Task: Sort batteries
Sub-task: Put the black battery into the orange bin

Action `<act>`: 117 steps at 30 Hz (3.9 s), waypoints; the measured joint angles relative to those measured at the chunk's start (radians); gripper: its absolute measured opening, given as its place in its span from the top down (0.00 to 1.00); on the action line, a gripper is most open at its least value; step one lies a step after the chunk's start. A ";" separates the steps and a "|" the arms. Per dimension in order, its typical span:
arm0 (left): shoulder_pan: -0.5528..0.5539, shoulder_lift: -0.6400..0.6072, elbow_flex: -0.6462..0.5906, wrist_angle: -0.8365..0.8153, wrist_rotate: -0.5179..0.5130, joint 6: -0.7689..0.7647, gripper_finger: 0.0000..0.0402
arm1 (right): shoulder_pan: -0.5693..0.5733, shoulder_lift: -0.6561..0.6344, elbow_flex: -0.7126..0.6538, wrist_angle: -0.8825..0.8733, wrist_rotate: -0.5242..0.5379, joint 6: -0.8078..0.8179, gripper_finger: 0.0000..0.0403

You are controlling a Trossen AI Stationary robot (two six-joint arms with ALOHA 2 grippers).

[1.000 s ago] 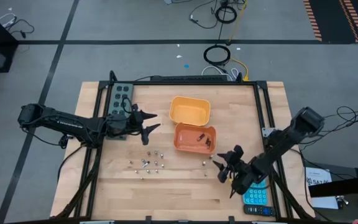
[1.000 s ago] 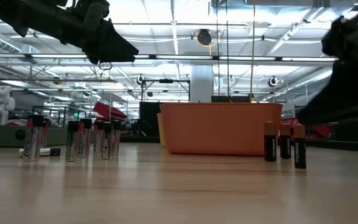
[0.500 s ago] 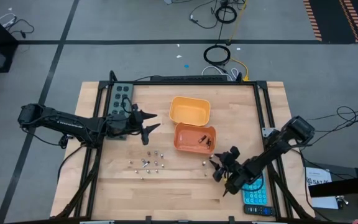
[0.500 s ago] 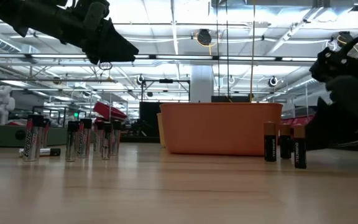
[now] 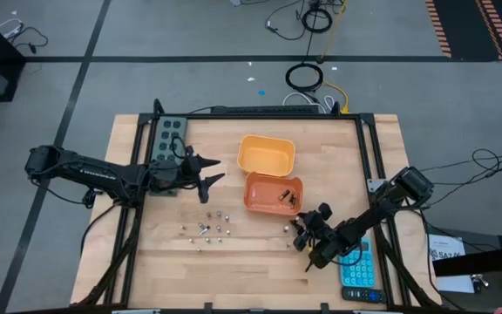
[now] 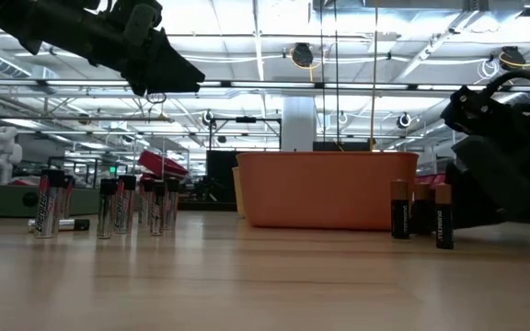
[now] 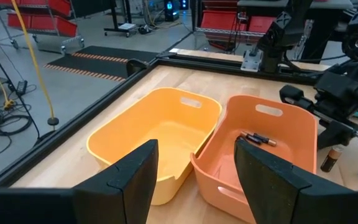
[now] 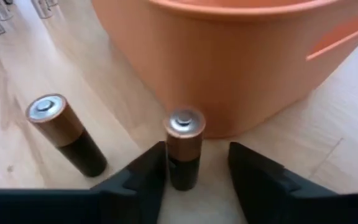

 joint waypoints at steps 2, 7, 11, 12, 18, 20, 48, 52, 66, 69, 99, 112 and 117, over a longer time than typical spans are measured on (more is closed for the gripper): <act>0.000 0.000 0.000 0.000 0.000 0.000 0.45 | 0.000 0.000 0.000 -0.004 -0.010 -0.001 0.75; 0.000 0.000 0.000 0.000 0.000 -0.001 0.45 | 0.022 -0.024 -0.001 -0.011 -0.040 -0.024 0.92; 0.000 0.000 0.000 0.000 0.000 -0.002 0.45 | 0.048 -0.137 0.000 -0.181 -0.073 -0.003 0.92; 0.000 0.000 0.000 0.000 0.000 -0.002 0.45 | 0.049 -0.174 0.000 -0.252 -0.054 0.021 0.92; 0.000 0.000 0.000 -0.024 0.000 -0.029 0.45 | 0.033 -0.387 0.000 -0.445 0.051 -0.079 0.92; 0.000 0.000 0.000 -0.029 0.000 -0.037 0.45 | 0.010 -0.437 0.000 -0.359 0.051 -0.283 0.92; 0.000 0.000 0.000 0.002 -0.014 -0.009 0.45 | 0.049 -0.415 0.085 -0.048 -0.207 -0.583 0.59; 0.000 0.000 0.000 0.012 -0.014 0.000 0.45 | 0.100 -0.297 0.085 0.135 -0.150 -0.548 0.61; -0.001 0.000 0.000 0.008 -0.014 0.008 0.45 | 0.170 -0.098 0.083 0.137 -0.032 -0.287 0.62; -0.001 0.000 0.000 0.008 -0.014 0.008 0.45 | 0.178 -0.098 0.083 0.157 -0.032 -0.285 0.62; -0.001 0.000 0.000 0.007 -0.013 0.002 0.45 | 0.072 0.015 0.083 0.315 -0.193 -0.482 0.95; -0.003 0.000 0.000 0.034 0.159 -0.023 0.45 | -0.121 -0.390 0.025 0.344 -0.108 -1.050 0.96; -0.014 0.000 0.000 0.015 0.239 -0.044 0.45 | -0.261 -0.459 0.016 0.175 -0.194 -0.976 0.85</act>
